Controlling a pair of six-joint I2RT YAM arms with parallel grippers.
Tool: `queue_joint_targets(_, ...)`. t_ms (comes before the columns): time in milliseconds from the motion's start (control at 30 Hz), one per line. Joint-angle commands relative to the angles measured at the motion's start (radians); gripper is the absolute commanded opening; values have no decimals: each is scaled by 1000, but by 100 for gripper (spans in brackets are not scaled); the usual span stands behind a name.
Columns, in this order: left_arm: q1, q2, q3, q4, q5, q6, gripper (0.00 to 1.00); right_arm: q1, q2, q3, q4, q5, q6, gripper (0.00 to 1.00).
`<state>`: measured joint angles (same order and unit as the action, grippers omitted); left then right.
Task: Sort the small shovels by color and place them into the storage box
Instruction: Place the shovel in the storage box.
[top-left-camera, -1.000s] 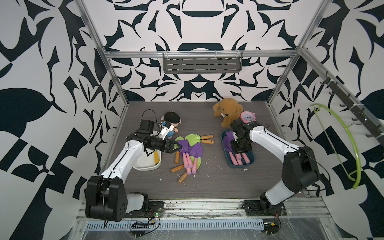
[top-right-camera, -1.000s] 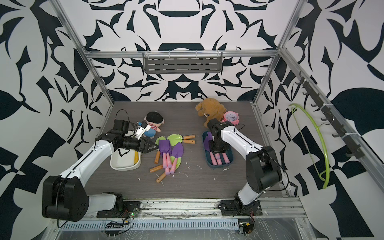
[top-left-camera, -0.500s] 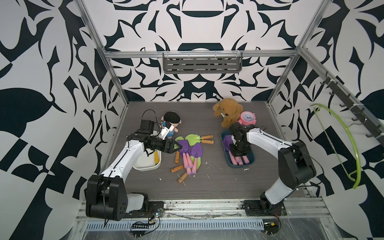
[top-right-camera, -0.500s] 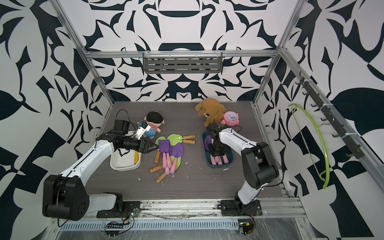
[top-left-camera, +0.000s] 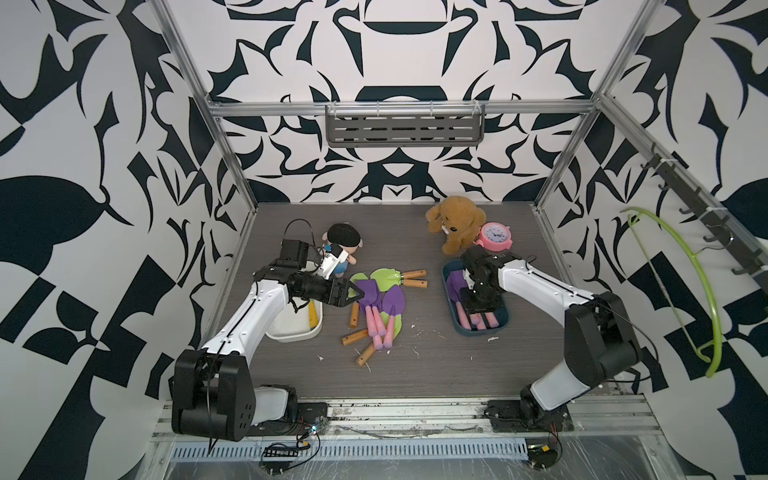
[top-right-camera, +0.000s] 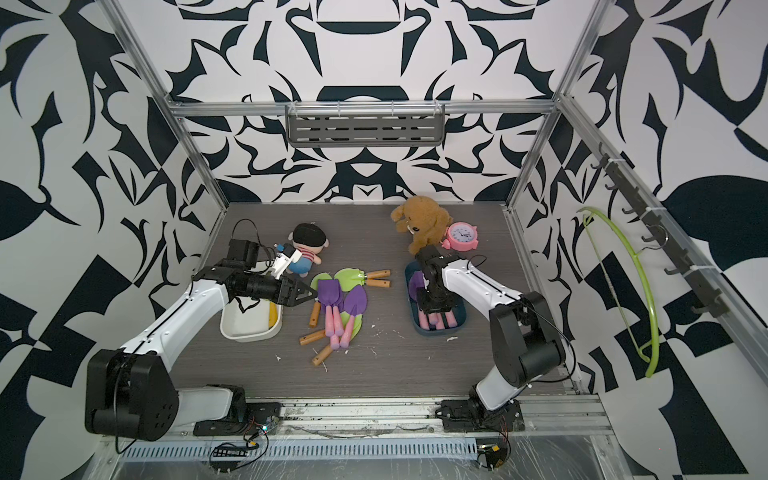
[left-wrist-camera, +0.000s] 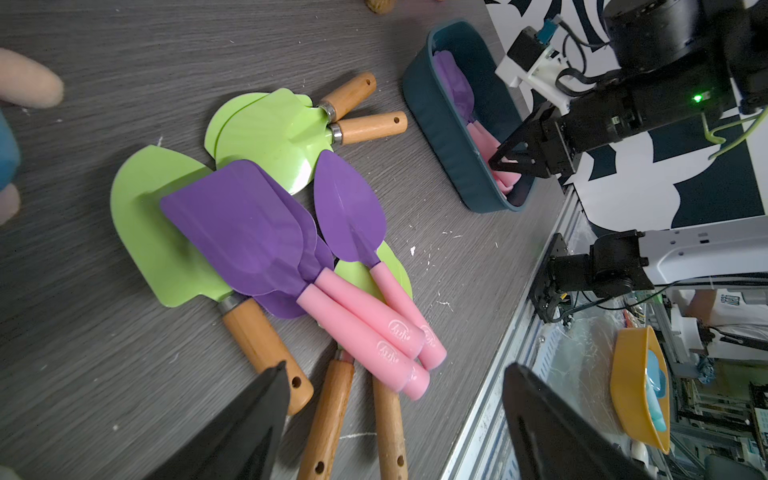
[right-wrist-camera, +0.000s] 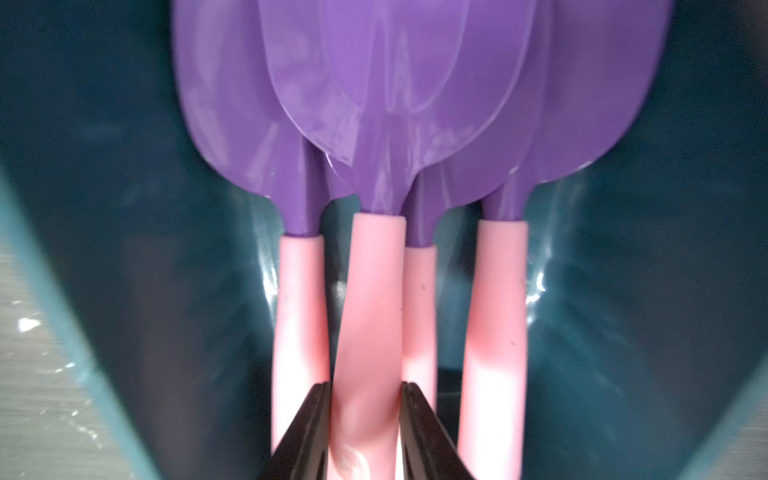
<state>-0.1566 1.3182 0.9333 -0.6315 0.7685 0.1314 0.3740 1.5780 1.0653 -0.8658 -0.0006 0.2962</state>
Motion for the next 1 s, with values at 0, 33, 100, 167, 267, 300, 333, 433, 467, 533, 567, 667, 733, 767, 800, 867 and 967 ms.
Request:
queue_joint_targets(0, -1, 1, 17, -16, 9, 19, 88, -4, -49, 26, -40, -4, 3, 34)
queue_joint_targets(33, 0, 0, 16, -14, 10, 19, 88, -4, -54, 31, -46, -2, 2, 35)
queue_joint_targets(100, 0, 1, 16, -14, 11, 20, 88, -4, -60, 37, -47, 0, 3, 35)
queue_joint_targets(167, -1, 1, 16, -15, 10, 19, 88, -4, -53, 41, -50, 3, 4, 36)
queue_joint_targets(267, 0, -2, 15, -15, 9, 20, 88, -4, -37, 36, -47, 11, 10, 35)
queue_joint_targets(300, -1, -3, 14, -16, 9, 20, 88, -4, -35, 31, -42, 11, 12, 34)
queue_joint_targets(333, 0, -5, 13, -15, 8, 22, 88, -4, -32, 27, -37, 10, 15, 33)
queue_joint_targets(433, 0, -4, 10, -14, 8, 23, 88, -4, -20, 17, -21, 5, 25, 31)
queue_joint_targets(467, 0, -2, 12, -15, 8, 23, 88, -4, -15, 12, -13, 2, 28, 30)
queue_joint_targets(533, -1, -1, 12, -15, 8, 22, 88, -4, -7, 1, 7, -1, 33, 28)
queue_joint_targets(567, -1, -1, 11, -16, 8, 22, 88, -4, 0, -3, 14, -2, 38, 28)
queue_joint_targets(667, -1, -3, 6, -13, 8, 27, 88, -4, 16, -8, 29, -13, 47, 27)
queue_joint_targets(733, -1, -7, -2, -11, 6, 29, 88, -4, 16, -13, 43, -21, 60, 27)
queue_joint_targets(767, 0, -11, -4, -10, 4, 31, 88, -3, 10, -16, 51, -25, 66, 27)
queue_joint_targets(800, 0, -13, -7, -11, 3, 34, 88, -3, 5, -16, 56, -28, 72, 27)
queue_joint_targets(867, 0, -18, -15, -11, 3, 41, 88, -1, -12, -19, 65, -32, 84, 28)
queue_joint_targets(967, 0, -17, -25, -10, -2, 48, 89, 8, -40, -26, 80, -32, 108, 29)
